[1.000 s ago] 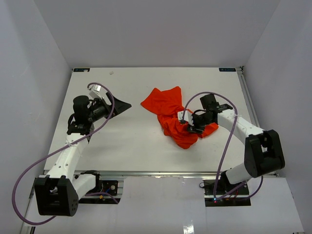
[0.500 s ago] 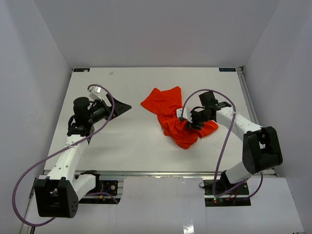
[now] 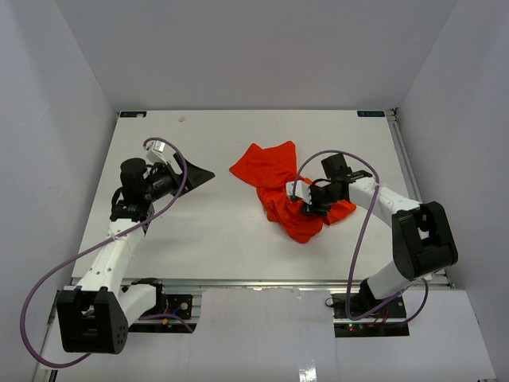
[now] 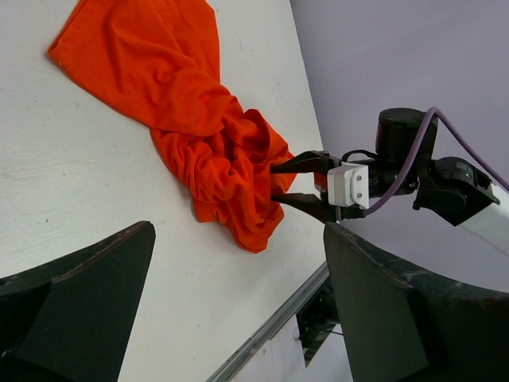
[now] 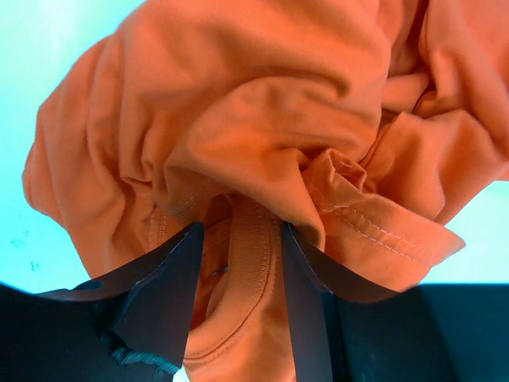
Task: Fold and stack the t-shirts
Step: Flatten the tshirt out
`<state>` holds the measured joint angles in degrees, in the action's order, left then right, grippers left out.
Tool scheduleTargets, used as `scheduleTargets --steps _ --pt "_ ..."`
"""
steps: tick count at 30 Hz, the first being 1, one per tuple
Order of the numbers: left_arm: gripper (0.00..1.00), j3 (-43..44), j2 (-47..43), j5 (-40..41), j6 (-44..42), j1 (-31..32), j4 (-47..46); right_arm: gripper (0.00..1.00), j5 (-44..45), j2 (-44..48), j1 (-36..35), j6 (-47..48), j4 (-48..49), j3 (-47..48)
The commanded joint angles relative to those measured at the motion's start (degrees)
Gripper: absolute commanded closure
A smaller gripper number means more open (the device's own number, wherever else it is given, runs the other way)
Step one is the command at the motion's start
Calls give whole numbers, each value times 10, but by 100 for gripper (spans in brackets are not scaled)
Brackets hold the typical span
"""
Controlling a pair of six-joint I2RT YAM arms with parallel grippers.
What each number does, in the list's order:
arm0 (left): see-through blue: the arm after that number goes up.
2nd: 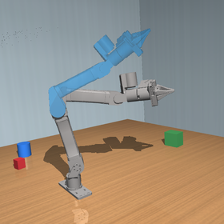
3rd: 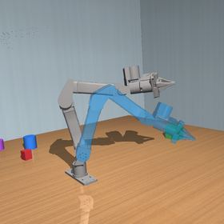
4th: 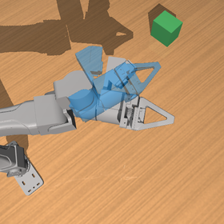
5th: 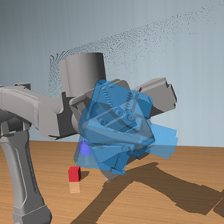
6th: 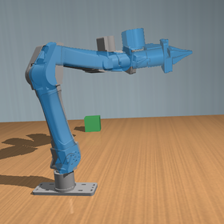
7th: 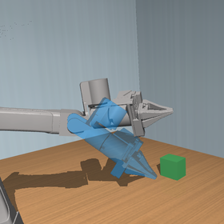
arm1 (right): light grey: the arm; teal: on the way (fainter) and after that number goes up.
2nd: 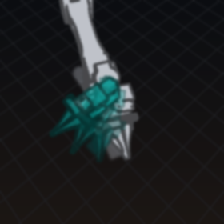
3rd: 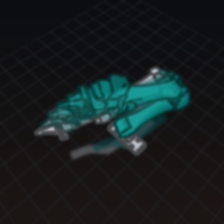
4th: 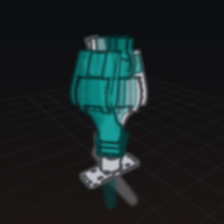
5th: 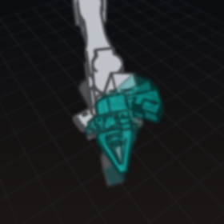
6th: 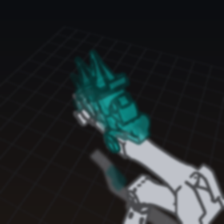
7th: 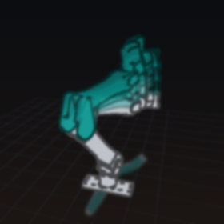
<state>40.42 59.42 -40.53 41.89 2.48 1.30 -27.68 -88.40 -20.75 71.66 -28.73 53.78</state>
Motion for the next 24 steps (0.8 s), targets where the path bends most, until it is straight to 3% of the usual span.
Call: scheduleTargets --steps 1,12,19,24 --pt "2 4 -5 -5 -1 2 -2 50 11 -12 -3 -11 22 2" --pt "2 6 -3 -5 2 2 1 54 54 -6 -2 28 47 -38" --pt "2 5 -6 -7 0 2 3 80 54 -21 -2 13 52 -30" --pt "2 -1 -10 -3 3 2 -2 91 23 29 4 1 9 3"
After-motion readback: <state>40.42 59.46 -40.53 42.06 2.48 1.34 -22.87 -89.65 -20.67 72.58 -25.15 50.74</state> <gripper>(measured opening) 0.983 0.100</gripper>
